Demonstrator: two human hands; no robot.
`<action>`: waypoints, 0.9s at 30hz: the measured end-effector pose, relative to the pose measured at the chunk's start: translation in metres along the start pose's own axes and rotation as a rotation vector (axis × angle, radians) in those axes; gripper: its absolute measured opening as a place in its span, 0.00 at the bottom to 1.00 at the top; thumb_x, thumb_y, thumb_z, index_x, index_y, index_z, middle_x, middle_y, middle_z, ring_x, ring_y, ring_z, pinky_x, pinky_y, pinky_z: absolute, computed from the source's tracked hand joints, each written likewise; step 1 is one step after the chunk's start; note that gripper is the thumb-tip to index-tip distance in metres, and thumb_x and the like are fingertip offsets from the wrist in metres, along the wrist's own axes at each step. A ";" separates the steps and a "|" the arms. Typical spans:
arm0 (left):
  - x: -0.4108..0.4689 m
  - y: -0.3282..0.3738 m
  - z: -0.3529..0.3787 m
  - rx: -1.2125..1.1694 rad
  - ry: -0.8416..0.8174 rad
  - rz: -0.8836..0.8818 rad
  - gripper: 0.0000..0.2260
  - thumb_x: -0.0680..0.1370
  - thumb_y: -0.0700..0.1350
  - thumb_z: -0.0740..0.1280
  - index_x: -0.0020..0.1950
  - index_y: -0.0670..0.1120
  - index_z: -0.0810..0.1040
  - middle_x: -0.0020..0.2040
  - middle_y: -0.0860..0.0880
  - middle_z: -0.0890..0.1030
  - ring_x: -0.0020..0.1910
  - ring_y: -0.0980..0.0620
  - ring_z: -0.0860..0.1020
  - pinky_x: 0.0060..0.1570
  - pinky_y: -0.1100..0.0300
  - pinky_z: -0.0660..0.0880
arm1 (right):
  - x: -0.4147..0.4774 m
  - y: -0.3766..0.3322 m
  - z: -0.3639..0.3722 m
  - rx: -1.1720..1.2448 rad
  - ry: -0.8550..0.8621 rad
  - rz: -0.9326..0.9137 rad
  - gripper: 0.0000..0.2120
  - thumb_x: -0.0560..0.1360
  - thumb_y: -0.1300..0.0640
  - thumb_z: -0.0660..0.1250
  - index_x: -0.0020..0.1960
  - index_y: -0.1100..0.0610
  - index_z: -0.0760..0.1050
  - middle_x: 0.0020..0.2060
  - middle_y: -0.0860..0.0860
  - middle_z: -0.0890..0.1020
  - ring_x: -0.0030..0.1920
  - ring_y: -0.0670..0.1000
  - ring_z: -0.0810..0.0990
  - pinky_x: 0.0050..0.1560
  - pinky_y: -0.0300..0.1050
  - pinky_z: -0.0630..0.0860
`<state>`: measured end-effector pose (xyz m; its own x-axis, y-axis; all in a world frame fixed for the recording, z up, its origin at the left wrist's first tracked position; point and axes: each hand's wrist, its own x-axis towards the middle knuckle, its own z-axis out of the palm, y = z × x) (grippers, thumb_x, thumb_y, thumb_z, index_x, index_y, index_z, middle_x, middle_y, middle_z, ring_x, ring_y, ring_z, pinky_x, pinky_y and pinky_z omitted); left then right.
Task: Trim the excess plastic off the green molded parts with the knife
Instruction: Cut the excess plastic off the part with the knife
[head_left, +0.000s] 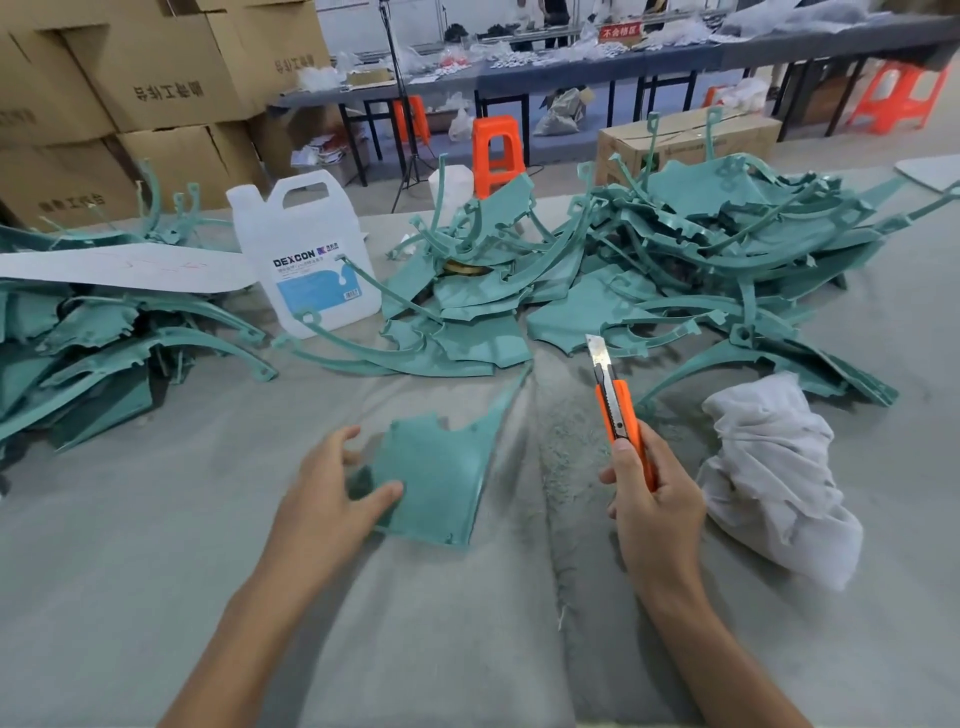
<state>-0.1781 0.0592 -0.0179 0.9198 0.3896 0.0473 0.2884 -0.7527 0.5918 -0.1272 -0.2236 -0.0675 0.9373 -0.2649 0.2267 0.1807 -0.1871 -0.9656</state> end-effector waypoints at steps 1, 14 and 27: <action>-0.003 -0.003 0.005 0.138 0.024 0.102 0.33 0.71 0.62 0.74 0.72 0.57 0.69 0.62 0.52 0.74 0.61 0.50 0.76 0.62 0.48 0.73 | 0.000 0.001 0.000 -0.006 -0.005 -0.002 0.11 0.80 0.45 0.62 0.57 0.30 0.77 0.37 0.49 0.81 0.30 0.49 0.75 0.32 0.53 0.76; 0.007 -0.015 0.037 -0.087 0.098 0.188 0.22 0.79 0.62 0.61 0.68 0.53 0.76 0.52 0.55 0.79 0.54 0.51 0.78 0.47 0.59 0.72 | -0.002 0.000 0.000 -0.067 -0.092 -0.067 0.09 0.79 0.40 0.62 0.57 0.30 0.75 0.37 0.47 0.82 0.29 0.46 0.76 0.29 0.48 0.76; -0.013 0.008 0.077 -0.297 -0.062 0.192 0.24 0.80 0.53 0.68 0.76 0.61 0.68 0.73 0.65 0.69 0.70 0.69 0.66 0.67 0.76 0.62 | -0.022 -0.024 -0.011 -0.205 -0.391 -0.166 0.14 0.76 0.33 0.61 0.58 0.33 0.77 0.33 0.45 0.82 0.29 0.44 0.77 0.30 0.44 0.74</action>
<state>-0.1668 0.0072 -0.0753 0.9666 0.2168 0.1369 0.0274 -0.6182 0.7856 -0.1555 -0.2241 -0.0476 0.9497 0.1532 0.2731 0.3120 -0.3903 -0.8662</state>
